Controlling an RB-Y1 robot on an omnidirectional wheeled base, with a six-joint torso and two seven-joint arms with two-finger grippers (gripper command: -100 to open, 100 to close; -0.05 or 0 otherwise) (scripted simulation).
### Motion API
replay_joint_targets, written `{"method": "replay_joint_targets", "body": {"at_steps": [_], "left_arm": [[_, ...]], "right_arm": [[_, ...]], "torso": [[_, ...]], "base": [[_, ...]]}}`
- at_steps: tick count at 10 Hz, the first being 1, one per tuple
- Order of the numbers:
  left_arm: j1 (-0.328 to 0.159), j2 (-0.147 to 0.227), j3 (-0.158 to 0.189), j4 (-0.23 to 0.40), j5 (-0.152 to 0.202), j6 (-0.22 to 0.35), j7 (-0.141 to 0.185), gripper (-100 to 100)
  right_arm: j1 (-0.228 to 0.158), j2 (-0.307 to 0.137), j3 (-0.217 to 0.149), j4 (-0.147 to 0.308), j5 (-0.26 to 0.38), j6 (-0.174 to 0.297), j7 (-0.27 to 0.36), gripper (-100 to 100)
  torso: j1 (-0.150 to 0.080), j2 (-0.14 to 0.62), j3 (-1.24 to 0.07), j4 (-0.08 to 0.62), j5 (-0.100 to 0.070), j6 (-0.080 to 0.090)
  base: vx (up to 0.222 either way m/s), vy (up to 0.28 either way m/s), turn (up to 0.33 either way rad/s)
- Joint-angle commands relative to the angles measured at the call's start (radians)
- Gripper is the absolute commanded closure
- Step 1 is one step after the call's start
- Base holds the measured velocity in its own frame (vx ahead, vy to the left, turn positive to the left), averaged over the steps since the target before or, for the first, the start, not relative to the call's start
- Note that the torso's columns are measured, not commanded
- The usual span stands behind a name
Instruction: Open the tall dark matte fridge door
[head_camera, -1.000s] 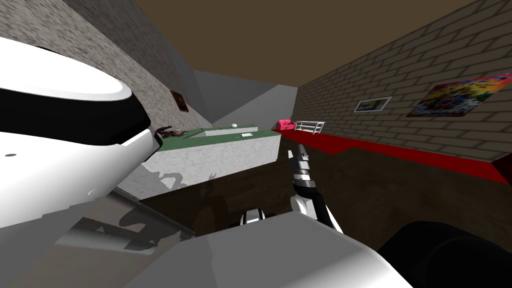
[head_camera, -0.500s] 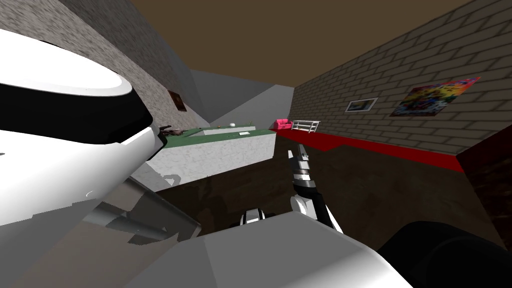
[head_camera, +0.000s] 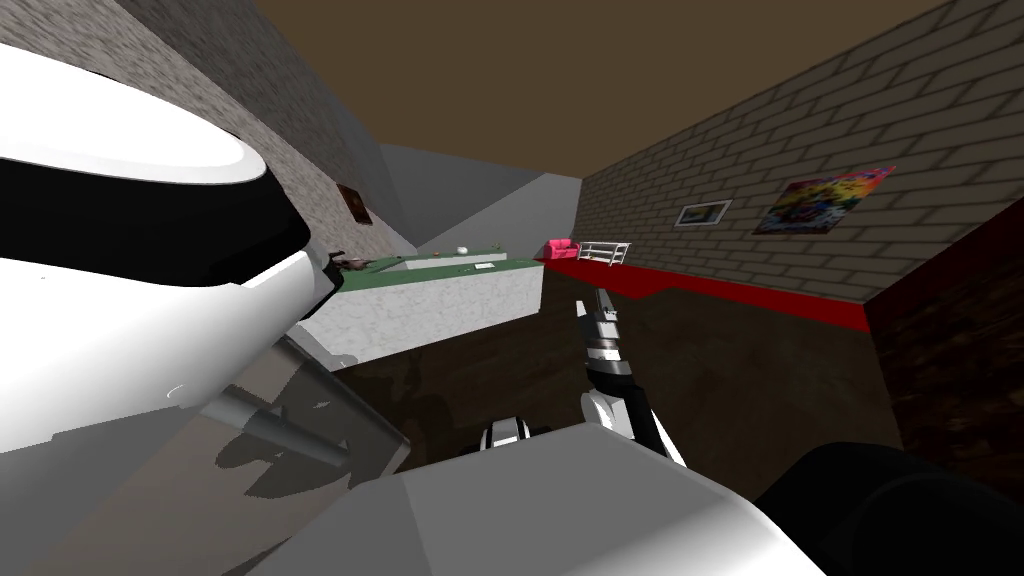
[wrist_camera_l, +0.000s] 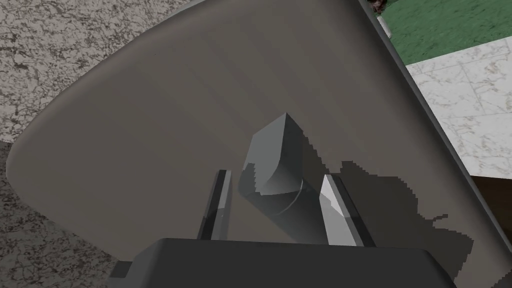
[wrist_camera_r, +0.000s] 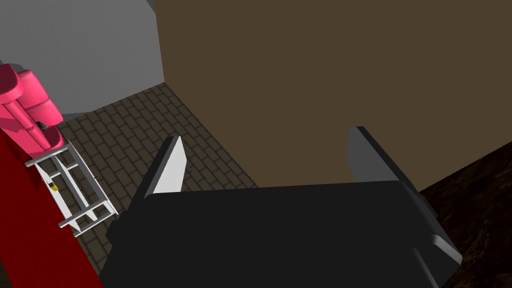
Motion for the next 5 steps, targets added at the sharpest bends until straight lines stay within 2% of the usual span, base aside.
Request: {"method": "replay_joint_targets", "body": {"at_steps": [1, 3, 5], "left_arm": [[-0.068, 0.008, -0.028, 0.017, -0.056, 0.028, -0.006, -100], [-0.114, 0.013, -0.046, 0.028, -0.093, 0.047, -0.011, -100], [-0.159, 0.018, -0.065, 0.040, -0.130, 0.066, -0.015, -100]], "right_arm": [[0.001, 0.000, 0.000, 0.000, 0.000, 0.000, 0.000, 0], [0.001, 0.000, 0.000, 0.000, 0.000, 0.000, 0.000, 0], [0.001, 0.000, 0.000, 0.000, 0.000, 0.000, 0.000, 0]], "torso": [[0.001, -0.008, -0.005, -0.001, -0.001, -0.001], [-0.001, -0.012, -0.008, -0.003, -0.002, 0.000], [-0.001, -0.001, -0.003, 0.000, -0.003, 0.001]], "base": [[0.104, 0.016, 0.062], [0.141, 0.015, 0.045], [0.090, 0.016, 0.015]]}}
